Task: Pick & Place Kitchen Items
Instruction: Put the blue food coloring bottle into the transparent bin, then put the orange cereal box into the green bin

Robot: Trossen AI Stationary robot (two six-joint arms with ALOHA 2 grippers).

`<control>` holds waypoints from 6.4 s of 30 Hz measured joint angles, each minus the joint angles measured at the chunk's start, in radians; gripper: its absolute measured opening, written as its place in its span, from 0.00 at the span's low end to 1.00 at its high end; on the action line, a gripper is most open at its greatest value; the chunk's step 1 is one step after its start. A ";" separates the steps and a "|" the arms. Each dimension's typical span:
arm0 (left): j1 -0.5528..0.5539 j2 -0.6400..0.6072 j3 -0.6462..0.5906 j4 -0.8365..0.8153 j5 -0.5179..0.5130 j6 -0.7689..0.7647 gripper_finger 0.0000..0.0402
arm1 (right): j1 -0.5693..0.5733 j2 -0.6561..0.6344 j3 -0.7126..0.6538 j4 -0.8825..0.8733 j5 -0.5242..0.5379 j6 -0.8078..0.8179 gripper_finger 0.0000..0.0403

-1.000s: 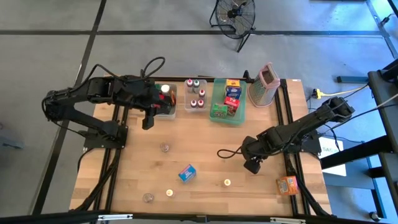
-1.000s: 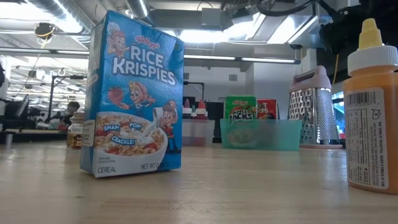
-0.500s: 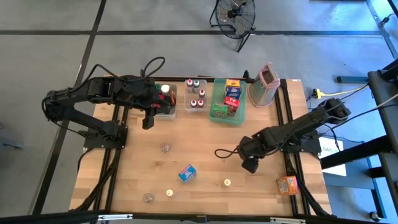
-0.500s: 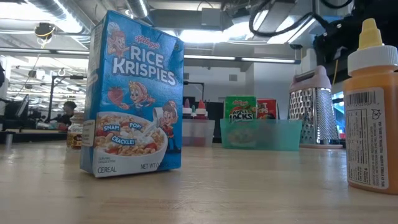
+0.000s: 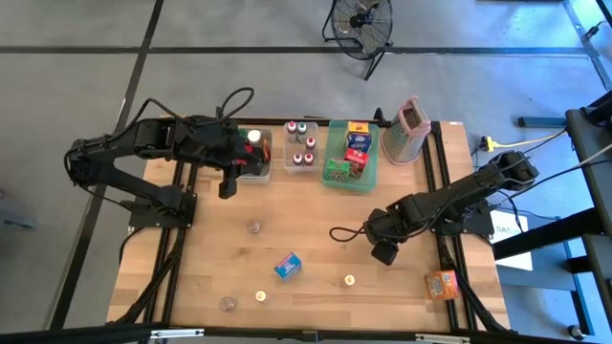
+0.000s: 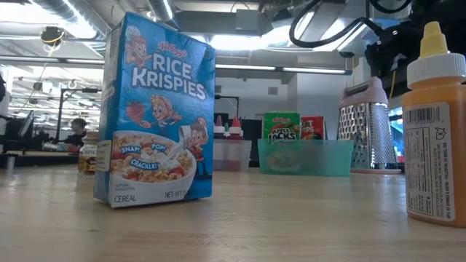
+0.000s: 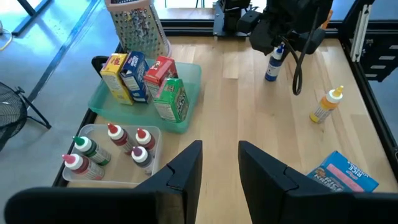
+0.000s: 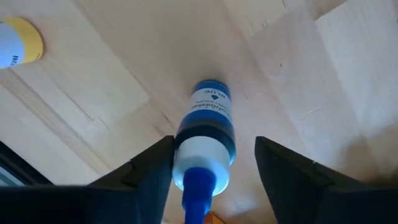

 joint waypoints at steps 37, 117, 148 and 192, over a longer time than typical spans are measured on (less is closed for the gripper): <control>0.000 -0.001 0.000 -0.045 0.003 0.016 0.24 | -0.061 0.001 0.430 -0.388 0.010 -0.167 0.29; -0.002 -0.135 0.000 -0.201 -0.027 -0.160 0.24 | -0.936 0.862 1.362 -0.261 0.113 -1.374 0.29; -0.002 -0.135 0.000 -0.201 -0.028 -0.115 0.24 | -0.956 0.876 1.362 -0.346 0.166 -1.392 0.31; -0.002 -0.135 0.000 -0.201 -0.028 -0.152 0.24 | -0.963 0.932 1.362 -0.333 0.212 -1.352 0.57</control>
